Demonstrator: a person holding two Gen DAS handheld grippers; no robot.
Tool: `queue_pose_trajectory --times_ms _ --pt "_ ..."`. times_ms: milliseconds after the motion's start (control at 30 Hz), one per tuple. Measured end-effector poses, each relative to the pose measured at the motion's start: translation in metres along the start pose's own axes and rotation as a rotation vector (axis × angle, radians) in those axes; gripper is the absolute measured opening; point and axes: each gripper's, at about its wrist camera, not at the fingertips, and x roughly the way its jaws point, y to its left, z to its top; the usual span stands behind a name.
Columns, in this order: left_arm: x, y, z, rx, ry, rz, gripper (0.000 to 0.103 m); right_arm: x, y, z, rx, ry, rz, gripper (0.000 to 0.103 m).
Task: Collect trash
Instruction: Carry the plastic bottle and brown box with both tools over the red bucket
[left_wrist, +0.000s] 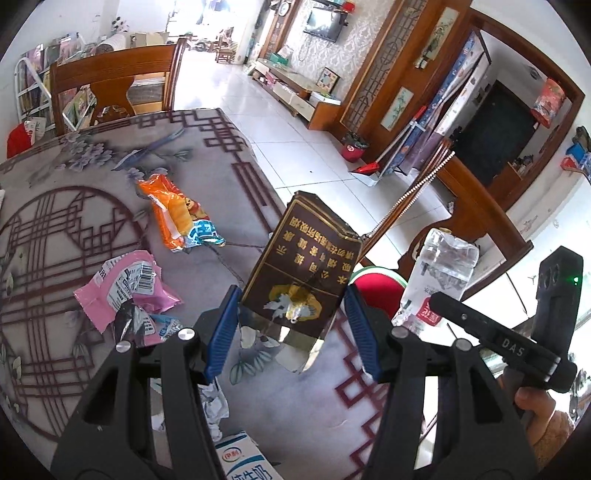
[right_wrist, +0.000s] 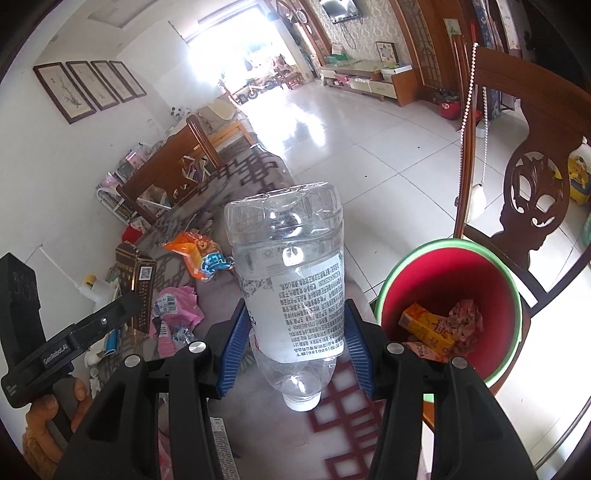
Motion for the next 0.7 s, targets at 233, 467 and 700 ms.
queue_pose_trajectory --times_ms 233,467,700 --pt "0.001 -0.006 0.001 -0.031 -0.005 0.042 0.055 0.008 -0.005 0.012 -0.033 0.020 0.039 0.048" --pt "0.011 -0.024 0.007 -0.006 0.004 0.047 0.055 0.007 -0.025 0.020 -0.017 0.021 0.049 0.048" --pt "0.031 -0.056 0.013 0.029 0.021 -0.007 0.055 -0.011 -0.059 0.027 0.027 -0.012 0.016 0.048"
